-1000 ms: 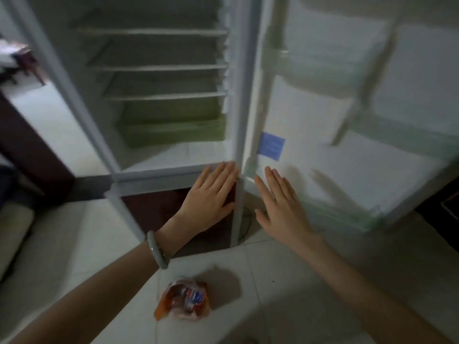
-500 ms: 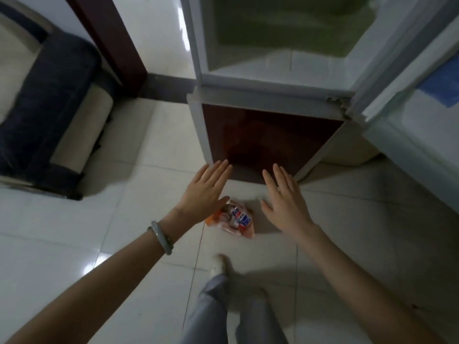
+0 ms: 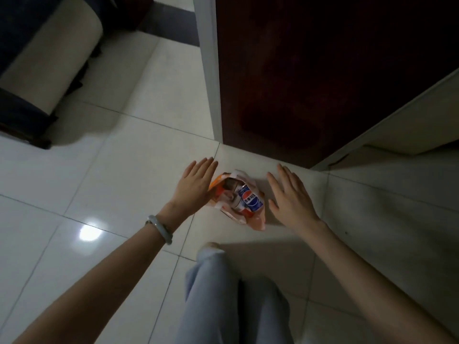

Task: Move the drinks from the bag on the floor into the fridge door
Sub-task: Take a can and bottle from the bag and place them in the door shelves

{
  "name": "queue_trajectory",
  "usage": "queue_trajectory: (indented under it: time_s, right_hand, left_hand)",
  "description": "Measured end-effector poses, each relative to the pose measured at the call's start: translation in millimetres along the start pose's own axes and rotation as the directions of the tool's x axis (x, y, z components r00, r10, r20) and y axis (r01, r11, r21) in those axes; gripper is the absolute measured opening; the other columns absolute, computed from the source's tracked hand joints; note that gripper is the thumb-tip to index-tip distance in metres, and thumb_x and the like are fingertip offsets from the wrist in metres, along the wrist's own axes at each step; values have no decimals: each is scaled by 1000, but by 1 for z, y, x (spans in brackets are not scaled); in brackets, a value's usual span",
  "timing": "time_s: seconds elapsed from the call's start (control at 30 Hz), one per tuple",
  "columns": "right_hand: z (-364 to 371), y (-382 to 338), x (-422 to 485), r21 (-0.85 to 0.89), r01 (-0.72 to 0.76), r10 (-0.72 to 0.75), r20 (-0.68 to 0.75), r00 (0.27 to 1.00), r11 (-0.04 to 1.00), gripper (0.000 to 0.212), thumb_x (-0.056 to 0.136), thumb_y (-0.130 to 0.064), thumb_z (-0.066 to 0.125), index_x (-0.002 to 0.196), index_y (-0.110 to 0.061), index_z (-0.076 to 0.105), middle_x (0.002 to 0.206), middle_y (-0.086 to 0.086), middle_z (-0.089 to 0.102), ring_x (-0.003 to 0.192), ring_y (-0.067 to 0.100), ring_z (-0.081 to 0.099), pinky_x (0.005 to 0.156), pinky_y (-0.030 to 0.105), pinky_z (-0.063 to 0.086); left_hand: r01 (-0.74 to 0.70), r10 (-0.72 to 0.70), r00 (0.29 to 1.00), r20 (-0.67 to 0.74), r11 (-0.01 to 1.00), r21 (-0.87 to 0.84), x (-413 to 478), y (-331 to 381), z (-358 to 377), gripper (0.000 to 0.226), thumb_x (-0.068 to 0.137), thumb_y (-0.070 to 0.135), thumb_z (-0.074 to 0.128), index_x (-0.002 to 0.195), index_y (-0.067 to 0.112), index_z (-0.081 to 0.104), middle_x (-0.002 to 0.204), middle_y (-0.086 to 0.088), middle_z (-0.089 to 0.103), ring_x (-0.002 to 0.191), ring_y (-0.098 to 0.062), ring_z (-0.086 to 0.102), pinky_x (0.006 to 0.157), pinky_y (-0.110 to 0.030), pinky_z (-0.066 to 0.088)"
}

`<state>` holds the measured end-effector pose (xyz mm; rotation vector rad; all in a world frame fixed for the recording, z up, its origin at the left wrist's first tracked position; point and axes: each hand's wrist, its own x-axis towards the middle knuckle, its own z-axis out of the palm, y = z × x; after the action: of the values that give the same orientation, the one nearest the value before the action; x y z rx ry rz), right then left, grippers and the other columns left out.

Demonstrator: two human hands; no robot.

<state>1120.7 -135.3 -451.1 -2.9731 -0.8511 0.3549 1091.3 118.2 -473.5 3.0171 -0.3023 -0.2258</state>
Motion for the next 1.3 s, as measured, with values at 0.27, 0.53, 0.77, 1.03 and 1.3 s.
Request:
queue_trajectory:
  time_s: [0.27, 0.53, 0.77, 1.03, 1.3]
  right_hand:
    - [168, 18, 52, 62, 41, -34, -109, 993, 997, 69, 76, -17, 74, 135, -1, 43, 143, 26, 39, 131, 40, 40, 105, 45, 31]
    - [235, 20, 64, 197, 126, -79, -228, 970, 972, 52, 81, -6, 65, 130, 1, 49, 135, 26, 47, 124, 41, 46, 101, 47, 37]
    - [250, 35, 45, 155, 168, -107, -340, 934, 974, 43, 88, -17, 47, 128, -3, 48, 132, 21, 52, 123, 29, 43, 103, 38, 37]
    - [259, 59, 18, 119, 48, -3, -355, 935, 992, 42, 89, -20, 46, 126, -2, 53, 134, 20, 51, 125, 28, 41, 105, 34, 30]
    - [260, 68, -11, 129, 24, 20, -333, 943, 991, 52, 77, -7, 70, 126, -1, 54, 132, 22, 51, 122, 35, 49, 101, 43, 42]
  left_hand:
    - [68, -62, 994, -84, 996, 66, 31, -36, 171, 65, 90, 38, 54, 141, 5, 32, 147, -17, 34, 137, -31, 29, 113, -43, 14]
    - [-7, 10, 991, -134, 1000, 17, 27, -43, 235, 68, 81, 29, 67, 137, 4, 38, 142, -20, 41, 132, -35, 37, 111, -47, 23]
    - [-407, 412, 907, -82, 910, 76, 41, -4, 248, 55, 81, 28, 62, 130, 9, 49, 134, -15, 51, 126, -30, 46, 107, -41, 30]
    - [-463, 437, 882, 174, 872, 158, 79, 40, 281, 80, 83, 37, 63, 146, 17, 18, 153, -7, 23, 141, -24, 18, 113, -39, 6]
    - [-341, 282, 937, 205, 863, 372, 98, 58, 297, 101, 74, 43, 70, 146, 12, 8, 154, -12, 16, 142, -29, 14, 115, -44, 3]
